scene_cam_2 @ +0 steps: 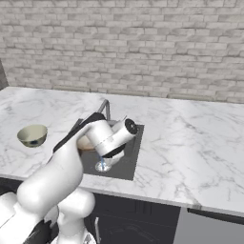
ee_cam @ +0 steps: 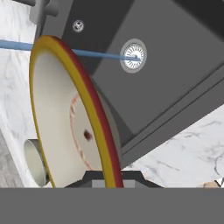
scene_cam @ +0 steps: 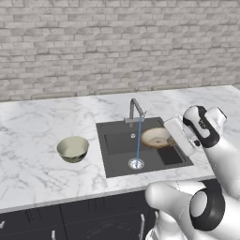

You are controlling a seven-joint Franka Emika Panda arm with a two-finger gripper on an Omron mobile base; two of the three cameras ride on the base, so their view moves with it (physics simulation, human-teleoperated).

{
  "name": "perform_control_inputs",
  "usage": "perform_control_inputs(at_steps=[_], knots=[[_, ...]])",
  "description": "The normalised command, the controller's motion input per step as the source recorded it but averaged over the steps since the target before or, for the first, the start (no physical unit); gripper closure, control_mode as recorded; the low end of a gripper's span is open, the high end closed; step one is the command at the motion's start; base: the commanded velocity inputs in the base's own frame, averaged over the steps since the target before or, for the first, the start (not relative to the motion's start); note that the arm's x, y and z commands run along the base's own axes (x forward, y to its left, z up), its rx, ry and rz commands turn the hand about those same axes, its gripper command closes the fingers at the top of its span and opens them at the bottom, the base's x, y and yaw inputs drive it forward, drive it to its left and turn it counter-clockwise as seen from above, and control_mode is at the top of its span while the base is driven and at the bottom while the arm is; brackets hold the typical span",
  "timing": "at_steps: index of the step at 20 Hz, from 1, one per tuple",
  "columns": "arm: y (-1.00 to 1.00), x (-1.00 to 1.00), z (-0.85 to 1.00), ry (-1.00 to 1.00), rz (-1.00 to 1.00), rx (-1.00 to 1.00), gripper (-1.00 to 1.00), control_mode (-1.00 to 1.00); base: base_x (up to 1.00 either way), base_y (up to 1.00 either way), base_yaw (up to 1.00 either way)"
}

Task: Rinse each bowl for a few seconds and place them down in the sink or on the counter.

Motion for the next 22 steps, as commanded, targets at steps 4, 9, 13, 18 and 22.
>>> perform_control_inputs(at_steps=[4,9,13,18,22], knots=[[0.03,0.40,-0.21,0.00,0.00,0.03,1.00,-1.00,0.00,0.00,0.00],[0.00,0.43,-0.18,0.00,0.00,0.04,1.00,-1.00,0.00,0.00,0.00],[0.00,0.46,-0.16,0.00,0.00,0.04,1.00,-1.00,0.00,0.00,0.00],[0.00,0.41,-0.13,0.00,0.00,0.05,1.00,-1.00,0.00,0.00,0.00],[0.00,0.35,-0.09,0.00,0.00,0.03,1.00,-1.00,0.00,0.00,0.00]])
